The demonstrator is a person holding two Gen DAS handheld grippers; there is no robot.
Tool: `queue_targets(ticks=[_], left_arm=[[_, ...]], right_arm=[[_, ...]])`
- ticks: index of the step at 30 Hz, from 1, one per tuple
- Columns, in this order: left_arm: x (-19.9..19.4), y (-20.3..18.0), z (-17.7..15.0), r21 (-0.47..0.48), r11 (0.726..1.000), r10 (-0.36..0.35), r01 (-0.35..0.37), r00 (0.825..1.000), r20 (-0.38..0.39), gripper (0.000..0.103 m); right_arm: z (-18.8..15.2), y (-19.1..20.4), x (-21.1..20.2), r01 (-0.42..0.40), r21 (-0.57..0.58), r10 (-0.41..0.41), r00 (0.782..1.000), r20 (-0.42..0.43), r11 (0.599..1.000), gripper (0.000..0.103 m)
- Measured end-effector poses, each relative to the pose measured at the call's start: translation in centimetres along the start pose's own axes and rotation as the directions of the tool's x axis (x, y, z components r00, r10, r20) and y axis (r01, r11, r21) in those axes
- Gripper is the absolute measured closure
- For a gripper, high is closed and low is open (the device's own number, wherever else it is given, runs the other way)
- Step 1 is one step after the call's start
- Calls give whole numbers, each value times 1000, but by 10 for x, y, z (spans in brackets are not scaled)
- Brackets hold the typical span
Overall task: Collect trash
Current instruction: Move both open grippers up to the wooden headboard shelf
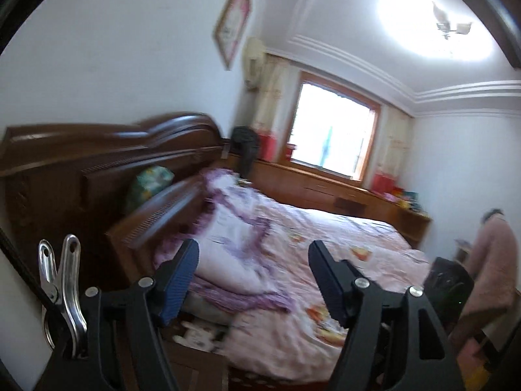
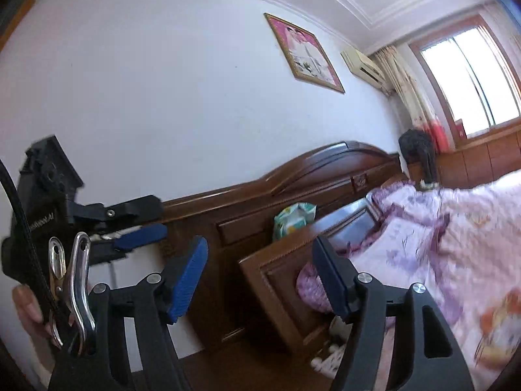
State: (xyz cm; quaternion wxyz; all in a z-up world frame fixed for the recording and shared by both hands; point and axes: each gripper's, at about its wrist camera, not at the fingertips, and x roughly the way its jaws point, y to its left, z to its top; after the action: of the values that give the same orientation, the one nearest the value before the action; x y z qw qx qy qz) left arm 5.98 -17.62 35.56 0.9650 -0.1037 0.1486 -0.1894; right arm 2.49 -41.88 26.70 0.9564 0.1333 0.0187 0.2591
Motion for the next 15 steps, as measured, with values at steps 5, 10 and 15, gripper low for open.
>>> queue_targets(ticks=[5, 10, 15], left_arm=[[41, 44, 36, -10, 989, 146, -146, 989, -4, 30], [99, 78, 55, 3, 973, 231, -231, 972, -29, 30], [168, 102, 60, 67, 946, 319, -316, 947, -37, 30]], right_arm=[[18, -16, 59, 30, -12, -31, 999, -44, 999, 34], [44, -46, 128, -20, 65, 28, 993, -112, 998, 34], [69, -94, 211, -131, 266, 186, 964, -191, 955, 32]])
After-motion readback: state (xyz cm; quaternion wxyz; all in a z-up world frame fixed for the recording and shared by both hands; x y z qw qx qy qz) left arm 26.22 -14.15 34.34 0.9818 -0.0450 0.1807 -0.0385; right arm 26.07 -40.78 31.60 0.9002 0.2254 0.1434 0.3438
